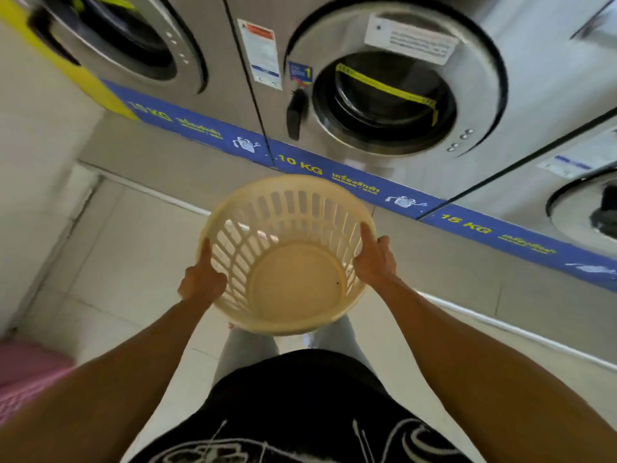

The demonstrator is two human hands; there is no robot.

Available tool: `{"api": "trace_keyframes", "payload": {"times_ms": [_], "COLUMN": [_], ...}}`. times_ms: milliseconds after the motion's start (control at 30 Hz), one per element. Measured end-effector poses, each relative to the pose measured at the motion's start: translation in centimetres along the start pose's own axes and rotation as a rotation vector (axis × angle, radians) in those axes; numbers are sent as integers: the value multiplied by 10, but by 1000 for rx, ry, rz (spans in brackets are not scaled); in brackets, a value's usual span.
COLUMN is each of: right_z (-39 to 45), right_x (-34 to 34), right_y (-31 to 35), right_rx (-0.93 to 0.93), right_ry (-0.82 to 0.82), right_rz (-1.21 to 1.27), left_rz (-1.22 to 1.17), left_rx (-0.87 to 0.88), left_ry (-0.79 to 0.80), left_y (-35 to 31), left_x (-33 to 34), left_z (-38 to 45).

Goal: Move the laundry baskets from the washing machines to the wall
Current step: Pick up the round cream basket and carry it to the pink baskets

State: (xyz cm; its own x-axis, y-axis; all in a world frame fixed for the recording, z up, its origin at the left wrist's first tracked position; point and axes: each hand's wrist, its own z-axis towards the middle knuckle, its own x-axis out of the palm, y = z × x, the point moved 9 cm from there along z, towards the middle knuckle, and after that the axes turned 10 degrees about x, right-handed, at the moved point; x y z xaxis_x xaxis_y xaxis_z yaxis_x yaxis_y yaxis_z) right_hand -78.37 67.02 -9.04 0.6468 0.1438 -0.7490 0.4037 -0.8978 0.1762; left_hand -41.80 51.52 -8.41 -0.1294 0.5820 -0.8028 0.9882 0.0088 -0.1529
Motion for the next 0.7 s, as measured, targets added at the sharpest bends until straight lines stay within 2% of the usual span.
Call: {"api": "trace_keyframes", "payload": {"times_ms": [300, 700], "right_z": [-55, -174], "right_x": [25, 142], "right_y": [132, 340], "right_rx": [-192, -539], "right_ry": [-52, -55], "right_rz": [-139, -334], "left_rz": [-308, -570], "left_rx": [-115, -376], "left_ry": [-62, -240], "left_y": [123, 342], "left_x": [-42, -78], "left_z": [-45, -105]}}
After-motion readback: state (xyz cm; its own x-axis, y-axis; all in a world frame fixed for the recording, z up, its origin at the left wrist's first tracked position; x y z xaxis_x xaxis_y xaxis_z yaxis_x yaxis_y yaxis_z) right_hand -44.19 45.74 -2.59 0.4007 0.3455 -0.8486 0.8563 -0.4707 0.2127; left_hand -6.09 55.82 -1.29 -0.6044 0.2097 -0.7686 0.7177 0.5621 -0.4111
